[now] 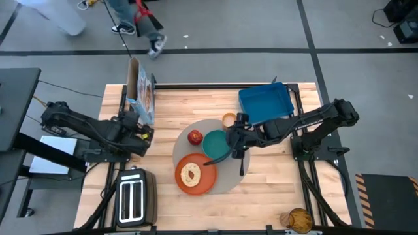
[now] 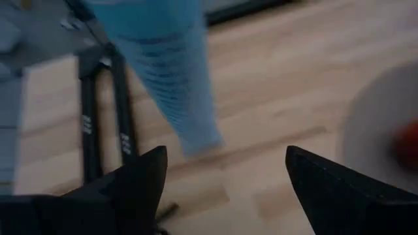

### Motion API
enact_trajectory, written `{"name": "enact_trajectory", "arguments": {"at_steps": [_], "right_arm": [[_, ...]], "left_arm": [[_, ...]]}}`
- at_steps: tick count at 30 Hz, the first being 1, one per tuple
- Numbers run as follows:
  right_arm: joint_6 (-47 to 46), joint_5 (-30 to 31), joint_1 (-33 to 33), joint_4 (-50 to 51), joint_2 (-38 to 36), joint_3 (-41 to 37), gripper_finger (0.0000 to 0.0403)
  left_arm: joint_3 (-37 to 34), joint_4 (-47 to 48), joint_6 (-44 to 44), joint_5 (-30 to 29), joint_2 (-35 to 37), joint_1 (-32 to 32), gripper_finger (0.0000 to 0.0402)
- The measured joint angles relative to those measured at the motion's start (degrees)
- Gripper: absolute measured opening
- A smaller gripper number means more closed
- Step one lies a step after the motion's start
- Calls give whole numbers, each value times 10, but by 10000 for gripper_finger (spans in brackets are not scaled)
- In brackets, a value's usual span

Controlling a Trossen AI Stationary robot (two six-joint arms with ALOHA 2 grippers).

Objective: Arrange a breakfast setting
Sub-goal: Pour the cereal into the blue bowl

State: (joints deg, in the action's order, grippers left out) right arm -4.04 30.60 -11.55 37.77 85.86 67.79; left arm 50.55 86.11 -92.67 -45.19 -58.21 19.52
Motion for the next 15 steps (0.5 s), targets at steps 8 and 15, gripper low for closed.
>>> {"name": "enact_trajectory", "arguments": {"at_steps": [8, 15], "right_arm": [[-3, -3, 2, 0, 0, -5, 242], [-4, -3, 6, -13, 0, -5, 268]], "left_arm": [[-55, -31, -12, -61, 25, -24, 320], [-98, -97, 34, -78, 85, -78, 321]]}}
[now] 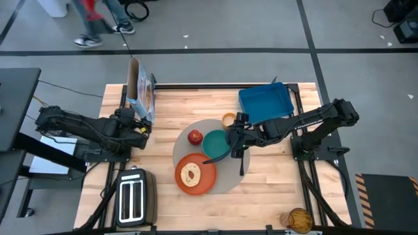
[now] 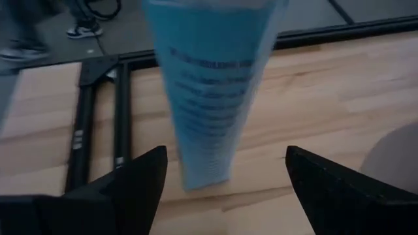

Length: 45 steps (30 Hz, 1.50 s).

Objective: Arrange a breakfast setting
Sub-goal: Pour the cereal into the blue bowl

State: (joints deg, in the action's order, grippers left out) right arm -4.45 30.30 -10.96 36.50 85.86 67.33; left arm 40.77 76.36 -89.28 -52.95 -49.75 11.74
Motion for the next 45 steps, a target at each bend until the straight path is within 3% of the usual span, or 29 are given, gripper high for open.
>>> {"name": "enact_trajectory", "arguments": {"at_steps": [5, 13, 19, 23, 27, 33, 37, 40, 45], "right_arm": [[10, -6, 0, -21, 0, 0, 288], [10, -41, 0, -22, 0, 0, 298], [27, -43, 0, -22, 0, 0, 298], [33, -30, 0, -23, -3, 0, 297], [51, -33, -1, -43, -8, -3, 290], [100, -90, 14, -302, -30, -101, 284], [117, -89, 22, -399, -39, -146, 286], [128, -85, 26, -419, -42, -150, 286], [173, -39, 29, -470, -42, -150, 281]], "left_arm": [[-39, -104, 93, -18, 12, -60, 321], [-58, -134, 131, -52, 11, -154, 321], [-79, -254, 239, -60, 10, -207, 309], [-85, -301, 281, -61, 11, -237, 269], [-85, -345, 333, -60, 11, -243, 201], [-84, -387, 392, -59, 15, -243, 85], [-76, -383, 396, -59, 30, -243, 26], [-50, -388, 410, -58, 49, -243, 9], [20, -438, 511, -31, 79, -219, 19]]}}
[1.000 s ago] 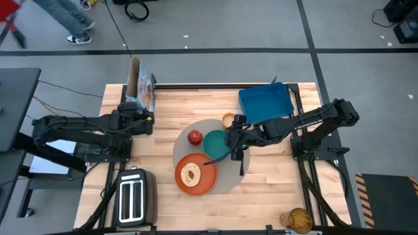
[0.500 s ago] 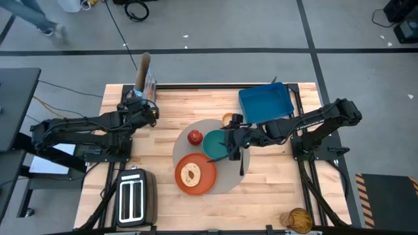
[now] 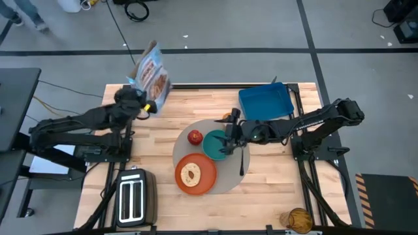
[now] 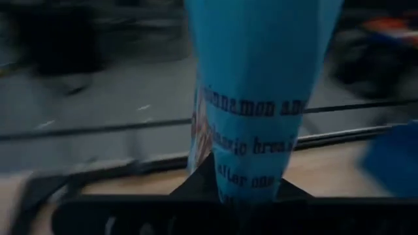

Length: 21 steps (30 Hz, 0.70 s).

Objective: Arrange a breakfast setting
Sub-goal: Pour the cereal into the blue bowl

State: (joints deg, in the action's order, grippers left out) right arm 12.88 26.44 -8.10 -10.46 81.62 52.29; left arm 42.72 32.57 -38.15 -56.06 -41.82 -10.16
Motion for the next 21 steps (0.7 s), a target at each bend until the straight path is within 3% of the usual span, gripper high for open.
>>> {"name": "enact_trajectory", "arguments": {"at_steps": [3, 7, 11, 15, 18, 21], "right_arm": [[16, -9, 0, -42, 0, 0, 277], [38, -65, 3, -128, 0, 0, 280], [38, -68, 4, -240, 0, 0, 293], [22, -104, 7, -312, 1, 0, 316], [-9, -147, 18, -317, 2, 1, 341], [-27, -152, 28, -331, 2, 2, 363]], "left_arm": [[27, -72, 97, 58, 19, 23, 16], [38, -216, 224, 154, 55, 44, 7], [38, -324, 315, 266, 82, 50, 8], [39, -394, 343, 366, 89, 49, 9], [39, -426, 341, 439, 84, 49, 10], [39, -451, 325, 494, 69, 50, 10]]}}
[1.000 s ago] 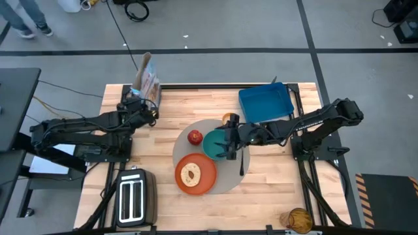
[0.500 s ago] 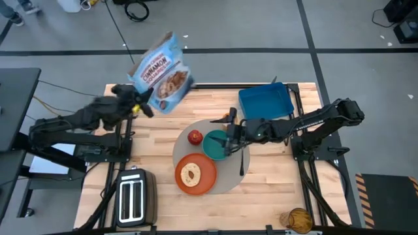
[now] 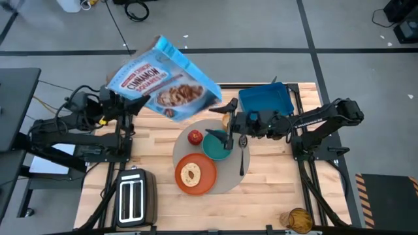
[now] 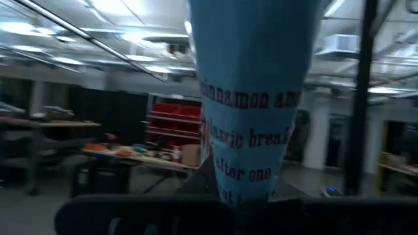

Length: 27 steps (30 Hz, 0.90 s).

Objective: Arrange a breakfast setting
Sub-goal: Pour the cereal into the blue bowl

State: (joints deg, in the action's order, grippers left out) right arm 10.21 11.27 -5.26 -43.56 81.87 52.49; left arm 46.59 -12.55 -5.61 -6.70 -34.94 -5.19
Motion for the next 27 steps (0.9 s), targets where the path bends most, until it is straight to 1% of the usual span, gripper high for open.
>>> {"name": "enact_trajectory", "arguments": {"at_steps": [3, 4, 7, 8, 9, 12, 14, 23, 27], "right_arm": [[-15, 0, 7, -12, 0, 0, 380], [-23, -8, 10, -18, 0, 0, 384], [-32, -47, 12, -40, 0, 0, 394], [-32, -50, 11, -49, 0, 0, 395], [-32, -46, 8, -59, 0, 0, 396], [-40, -6, 6, -79, 0, 0, 394], [-41, 2, 7, -88, 0, 0, 392], [-41, -8, 7, -152, 1, 0, 385], [-41, -27, 7, -163, 1, 1, 385]], "left_arm": [[0, -15, -12, 40, -19, 0, 10], [0, -16, -12, 47, -25, 0, 10], [-1, -28, -12, 52, -42, 2, 11], [0, -34, -12, 52, -46, 4, 11], [0, -41, -12, 55, -52, 7, 11], [0, -62, -11, 87, -67, 14, 11], [0, -73, -9, 104, -75, 21, 11], [-2, -88, -7, 108, -80, 59, 11], [-2, -107, 20, 108, -79, 73, 11]]}}
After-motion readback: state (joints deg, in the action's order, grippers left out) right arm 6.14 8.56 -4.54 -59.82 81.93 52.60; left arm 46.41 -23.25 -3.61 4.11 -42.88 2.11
